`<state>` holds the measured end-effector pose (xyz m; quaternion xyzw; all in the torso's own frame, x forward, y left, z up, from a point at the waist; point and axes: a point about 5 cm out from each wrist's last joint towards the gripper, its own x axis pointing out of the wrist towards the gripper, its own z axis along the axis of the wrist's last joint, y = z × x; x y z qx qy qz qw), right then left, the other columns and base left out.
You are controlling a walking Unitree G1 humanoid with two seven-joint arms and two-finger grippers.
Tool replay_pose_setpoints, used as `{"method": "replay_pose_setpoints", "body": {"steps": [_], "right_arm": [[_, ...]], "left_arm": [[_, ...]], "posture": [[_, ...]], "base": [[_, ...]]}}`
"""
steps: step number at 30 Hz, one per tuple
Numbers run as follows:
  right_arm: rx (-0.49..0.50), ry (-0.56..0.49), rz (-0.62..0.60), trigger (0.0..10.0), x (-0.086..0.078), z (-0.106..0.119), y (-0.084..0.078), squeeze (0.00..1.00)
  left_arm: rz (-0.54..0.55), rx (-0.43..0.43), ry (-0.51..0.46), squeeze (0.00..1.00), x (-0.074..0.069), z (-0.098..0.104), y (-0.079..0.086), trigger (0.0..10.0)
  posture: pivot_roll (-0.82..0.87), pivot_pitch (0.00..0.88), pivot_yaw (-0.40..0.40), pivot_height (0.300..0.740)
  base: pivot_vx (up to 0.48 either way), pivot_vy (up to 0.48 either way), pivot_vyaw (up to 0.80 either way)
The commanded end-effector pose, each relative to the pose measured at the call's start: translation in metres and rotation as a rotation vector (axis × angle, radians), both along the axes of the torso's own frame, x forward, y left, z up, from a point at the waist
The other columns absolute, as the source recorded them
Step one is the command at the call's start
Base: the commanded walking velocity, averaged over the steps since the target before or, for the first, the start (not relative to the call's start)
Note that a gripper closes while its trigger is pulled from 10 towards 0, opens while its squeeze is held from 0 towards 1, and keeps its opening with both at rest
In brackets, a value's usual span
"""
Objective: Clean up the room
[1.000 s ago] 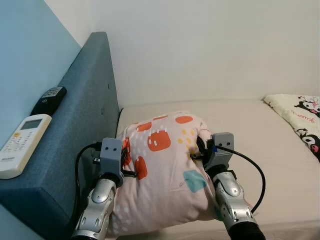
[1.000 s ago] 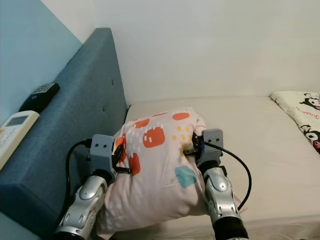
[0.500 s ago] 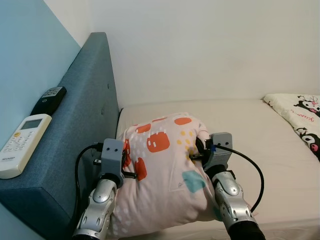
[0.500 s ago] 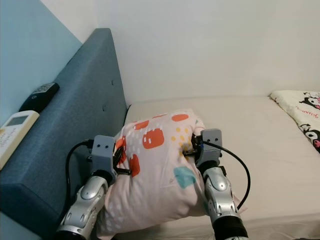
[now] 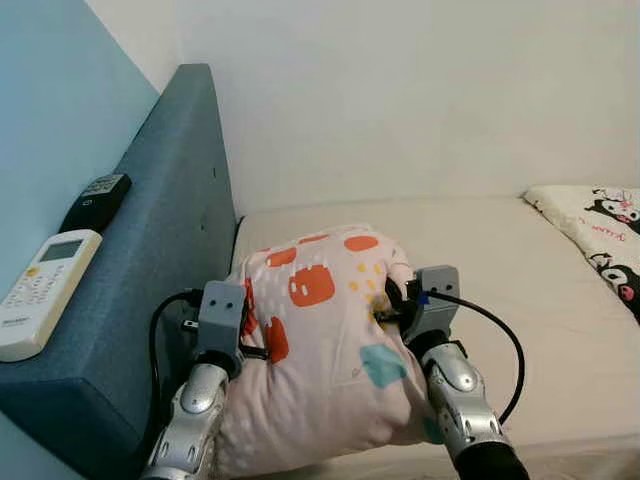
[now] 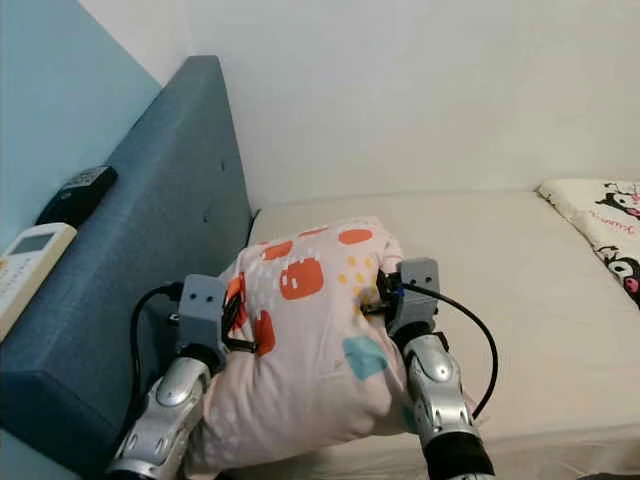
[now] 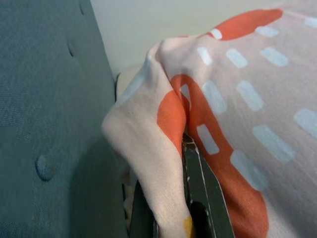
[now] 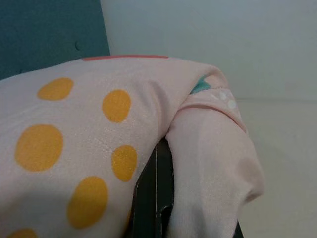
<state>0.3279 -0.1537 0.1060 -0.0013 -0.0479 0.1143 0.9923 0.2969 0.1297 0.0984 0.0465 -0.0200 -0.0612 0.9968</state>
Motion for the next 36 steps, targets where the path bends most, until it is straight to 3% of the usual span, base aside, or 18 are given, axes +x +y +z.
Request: {"method": "replay_pose_setpoints", "body": {"steps": [1,17,36], "right_arm": [[-0.018,-0.066,0.054,10.0,-0.0005,0.01,0.0106,0.0],[-0.013,-0.049,0.063,10.0,-0.0032,0.005,0.0107,0.0],[0.003,-0.058,0.047,10.0,-0.0041,0.0053,0.0118,0.0]], "left_arm": [[-0.041,0.031,-0.056,0.0,-0.0019,0.0074,-0.0042,10.0],[-0.025,0.05,-0.058,0.0,-0.0082,0.0043,-0.0067,10.0],[-0.045,0.066,-0.074,0.0,-0.0017,0.0121,-0.0082,10.0]], "posture": [[-0.01,0.087,-0.008,0.74],[0.0,0.091,-0.009,0.71],[0.02,0.106,0.015,0.696]], "base": [[0.0,0.0,0.0],[0.0,0.0,0.0],[0.0,0.0,0.0]]}}
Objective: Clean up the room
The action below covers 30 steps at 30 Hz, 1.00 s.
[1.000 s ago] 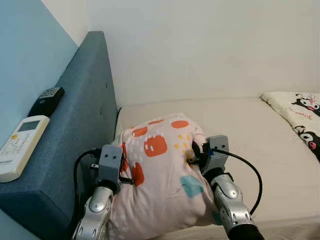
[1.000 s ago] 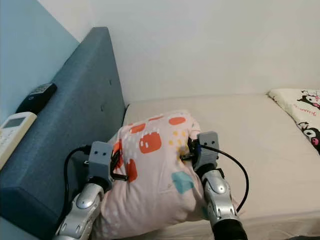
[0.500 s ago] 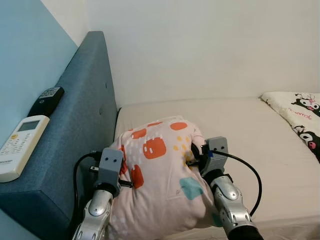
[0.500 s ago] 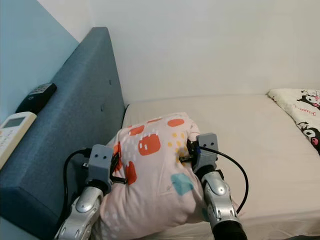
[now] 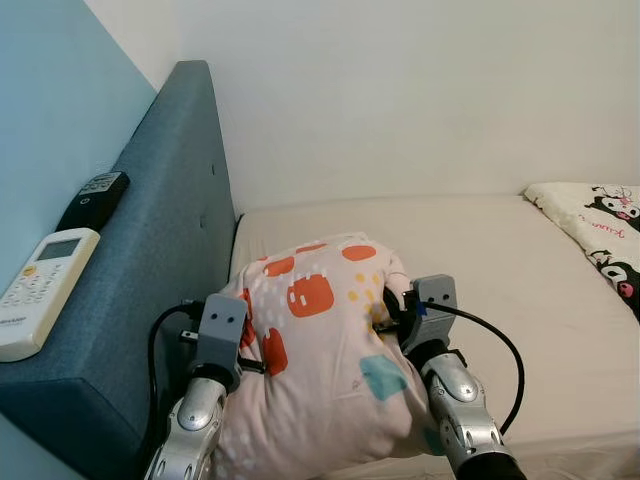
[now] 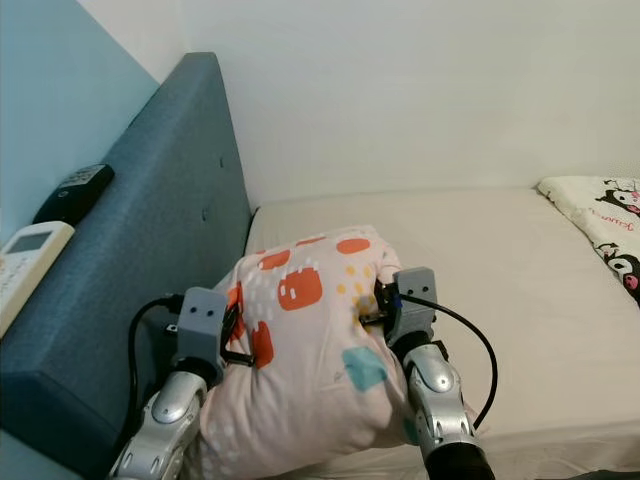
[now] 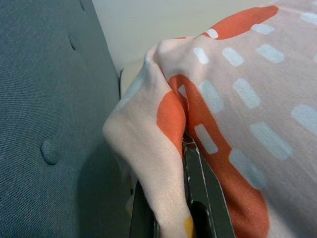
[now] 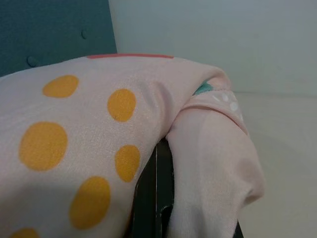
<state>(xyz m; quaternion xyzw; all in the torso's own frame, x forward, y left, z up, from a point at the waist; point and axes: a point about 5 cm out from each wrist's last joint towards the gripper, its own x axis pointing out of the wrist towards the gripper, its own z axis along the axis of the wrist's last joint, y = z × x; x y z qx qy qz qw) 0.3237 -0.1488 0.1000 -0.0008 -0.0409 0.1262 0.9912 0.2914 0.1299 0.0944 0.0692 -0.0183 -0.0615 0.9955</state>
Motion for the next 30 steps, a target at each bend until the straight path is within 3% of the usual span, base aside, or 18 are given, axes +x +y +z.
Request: {"method": "replay_pose_setpoints", "body": {"steps": [1,8,30], "right_arm": [[0.011,-0.071,0.025,10.0,0.0,0.0109,0.0077,0.0],[0.016,-0.072,0.026,10.0,0.0006,0.0104,0.0105,0.0],[0.015,-0.078,0.016,10.0,0.0003,0.0103,0.0083,0.0]], "left_arm": [[-0.048,0.025,-0.075,0.0,0.0037,0.0166,-0.0076,10.0],[-0.046,0.036,-0.076,0.0,0.0032,0.0177,-0.0025,10.0],[-0.062,0.038,-0.099,0.0,0.0055,0.0218,-0.0041,10.0]], "posture": [[0.03,0.108,0.019,0.691],[0.04,0.109,0.028,0.671],[0.04,0.108,0.034,0.666]], "base": [[0.0,0.0,0.0],[0.0,0.0,0.0],[0.0,0.0,0.0]]}}
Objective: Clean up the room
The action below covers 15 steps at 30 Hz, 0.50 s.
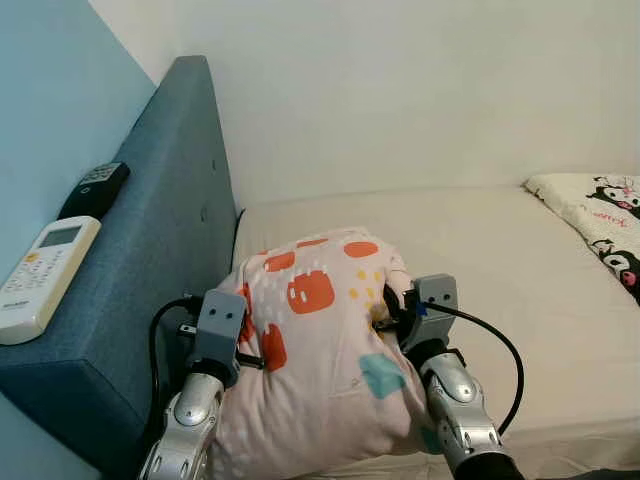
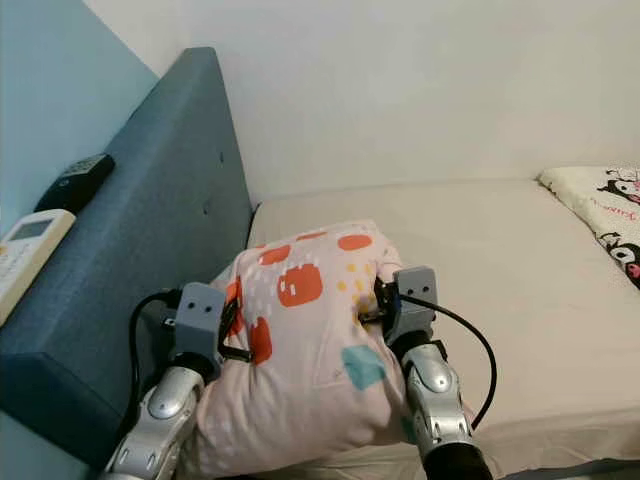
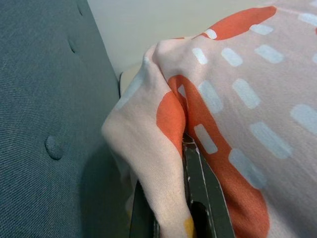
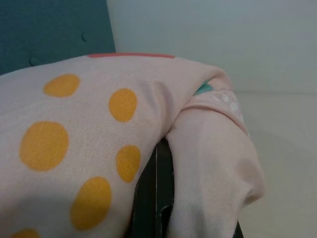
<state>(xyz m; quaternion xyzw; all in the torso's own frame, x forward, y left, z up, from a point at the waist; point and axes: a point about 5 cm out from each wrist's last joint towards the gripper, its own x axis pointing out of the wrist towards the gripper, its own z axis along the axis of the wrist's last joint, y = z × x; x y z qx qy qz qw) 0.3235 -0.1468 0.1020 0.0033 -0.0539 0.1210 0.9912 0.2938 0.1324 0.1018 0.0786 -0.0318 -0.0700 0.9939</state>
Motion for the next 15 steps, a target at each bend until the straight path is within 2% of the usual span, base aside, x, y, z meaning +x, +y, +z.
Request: {"method": "replay_pose_setpoints", "body": {"steps": [1,15], "right_arm": [[0.002,-0.055,0.025,10.0,0.0001,0.0083,0.0059,0.0],[-0.003,-0.064,0.022,10.0,0.0002,0.0095,0.0046,0.0]], "left_arm": [[-0.047,0.019,-0.073,0.0,0.0032,0.0146,-0.0075,10.0],[-0.054,0.015,-0.066,0.0,0.003,0.0146,-0.0097,10.0]], "posture": [[0.04,0.108,0.034,0.661],[0.04,0.111,0.031,0.661]], "base": [[0.0,0.0,0.0],[0.0,0.0,0.0]]}}
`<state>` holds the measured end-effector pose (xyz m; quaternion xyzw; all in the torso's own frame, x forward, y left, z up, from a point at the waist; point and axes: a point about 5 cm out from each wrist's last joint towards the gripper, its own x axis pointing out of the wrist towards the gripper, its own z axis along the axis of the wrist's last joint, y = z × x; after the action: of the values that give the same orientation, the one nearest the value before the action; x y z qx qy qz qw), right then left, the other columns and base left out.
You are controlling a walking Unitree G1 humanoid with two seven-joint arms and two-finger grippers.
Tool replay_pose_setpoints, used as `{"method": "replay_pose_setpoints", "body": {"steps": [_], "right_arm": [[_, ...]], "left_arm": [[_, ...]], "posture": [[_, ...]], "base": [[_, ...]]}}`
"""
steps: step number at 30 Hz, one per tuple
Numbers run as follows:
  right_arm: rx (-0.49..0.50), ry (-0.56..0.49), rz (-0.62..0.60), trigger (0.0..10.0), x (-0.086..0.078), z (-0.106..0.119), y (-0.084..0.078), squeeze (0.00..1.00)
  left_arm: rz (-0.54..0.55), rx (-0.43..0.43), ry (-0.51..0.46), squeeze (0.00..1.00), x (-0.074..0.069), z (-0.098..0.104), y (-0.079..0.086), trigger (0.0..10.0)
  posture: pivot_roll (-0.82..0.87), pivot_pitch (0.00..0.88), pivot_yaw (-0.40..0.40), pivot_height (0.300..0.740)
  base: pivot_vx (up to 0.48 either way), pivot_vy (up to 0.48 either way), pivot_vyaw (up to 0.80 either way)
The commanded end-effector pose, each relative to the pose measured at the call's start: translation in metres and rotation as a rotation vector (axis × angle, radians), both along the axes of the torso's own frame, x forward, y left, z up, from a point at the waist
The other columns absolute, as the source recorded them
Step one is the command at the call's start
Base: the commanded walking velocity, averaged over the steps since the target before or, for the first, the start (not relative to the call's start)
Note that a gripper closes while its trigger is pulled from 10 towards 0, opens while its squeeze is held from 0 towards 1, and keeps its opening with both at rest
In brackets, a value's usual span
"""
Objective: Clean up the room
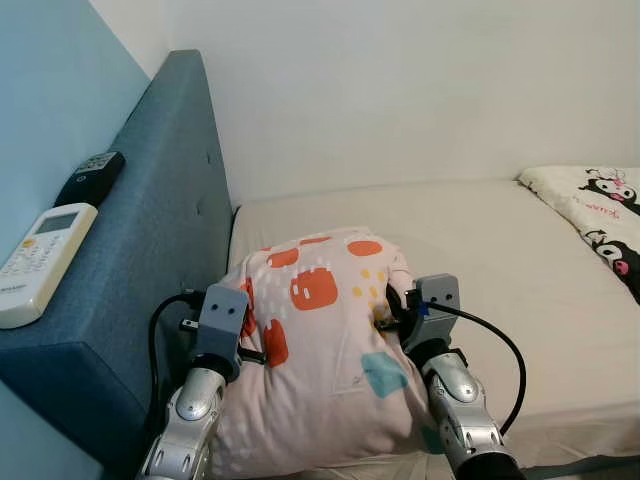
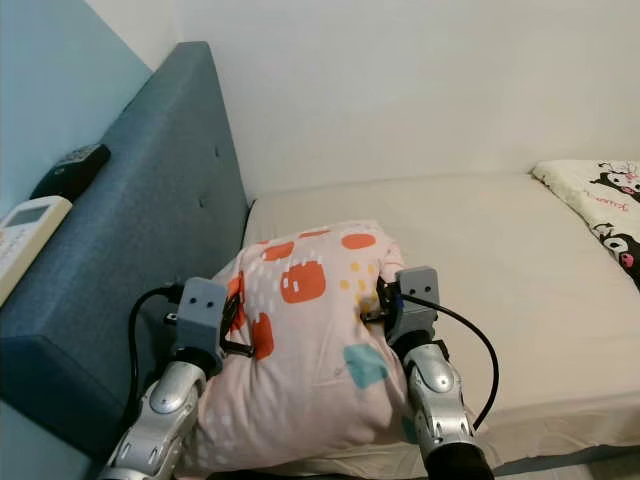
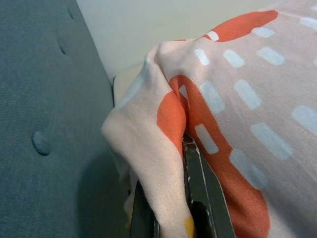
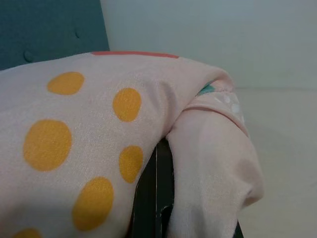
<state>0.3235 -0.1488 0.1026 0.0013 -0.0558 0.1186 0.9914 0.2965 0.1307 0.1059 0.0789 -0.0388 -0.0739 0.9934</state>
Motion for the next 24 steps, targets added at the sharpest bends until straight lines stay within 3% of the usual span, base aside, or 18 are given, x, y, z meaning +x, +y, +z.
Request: {"method": "replay_pose_setpoints", "body": {"steps": [1,24], "right_arm": [[0.002,-0.059,0.029,10.0,0.0003,0.009,0.007,0.0],[0.011,-0.055,0.032,10.0,-0.001,0.0065,0.0107,0.0]], "left_arm": [[-0.046,0.014,-0.051,0.0,0.0002,0.0104,-0.0082,10.0],[-0.063,0.022,-0.036,0.0,-0.0007,0.009,-0.008,10.0]], "posture": [[0.04,0.11,0.031,0.656],[0.05,0.101,0.04,0.641]], "base": [[0.0,0.0,0.0],[0.0,0.0,0.0]]}}
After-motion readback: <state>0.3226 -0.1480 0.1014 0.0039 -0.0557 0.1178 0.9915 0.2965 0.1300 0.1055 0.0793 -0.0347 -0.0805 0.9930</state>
